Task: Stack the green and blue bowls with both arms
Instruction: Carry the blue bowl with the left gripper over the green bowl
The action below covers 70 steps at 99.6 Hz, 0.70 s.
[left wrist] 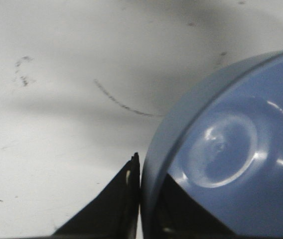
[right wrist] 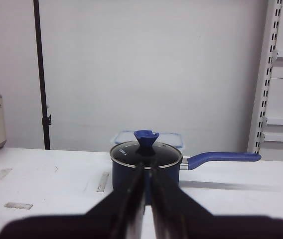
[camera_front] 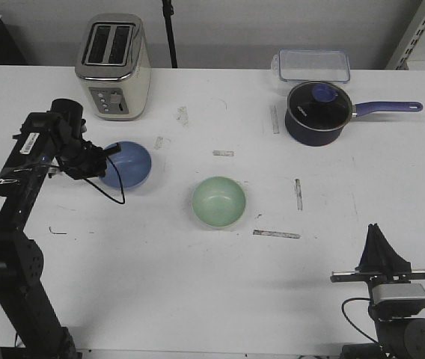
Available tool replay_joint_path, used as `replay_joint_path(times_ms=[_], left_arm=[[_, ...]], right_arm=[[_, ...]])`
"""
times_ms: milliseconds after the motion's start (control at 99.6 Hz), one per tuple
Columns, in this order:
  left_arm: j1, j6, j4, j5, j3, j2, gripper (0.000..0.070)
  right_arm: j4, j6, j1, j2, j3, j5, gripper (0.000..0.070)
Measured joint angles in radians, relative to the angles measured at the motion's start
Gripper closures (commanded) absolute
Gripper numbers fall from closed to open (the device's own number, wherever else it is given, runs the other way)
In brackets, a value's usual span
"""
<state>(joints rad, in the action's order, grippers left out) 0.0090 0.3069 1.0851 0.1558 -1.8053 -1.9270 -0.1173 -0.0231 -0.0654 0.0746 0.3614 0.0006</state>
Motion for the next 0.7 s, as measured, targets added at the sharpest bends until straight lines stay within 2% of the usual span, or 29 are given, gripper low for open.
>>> replay_joint_path(times_ms=[291,613,703], left_arm=[[-0.144,0.021,0.062,0.000,-0.229,0.000,0.0699],[-0.381,0.055,0.035,0.002,-0.240,-0.004,0.0699],[-0.439,0.064,0.018,0.025,-0.240,-0.005,0.0699]], right_arm=[[0.000,0.000,0.000,0.000,0.000,0.000,0.0690],[0.000,0.000,0.000,0.000,0.000,0.000,0.0690],[0.000,0.000,0.000,0.000,0.000,0.000,0.0690]])
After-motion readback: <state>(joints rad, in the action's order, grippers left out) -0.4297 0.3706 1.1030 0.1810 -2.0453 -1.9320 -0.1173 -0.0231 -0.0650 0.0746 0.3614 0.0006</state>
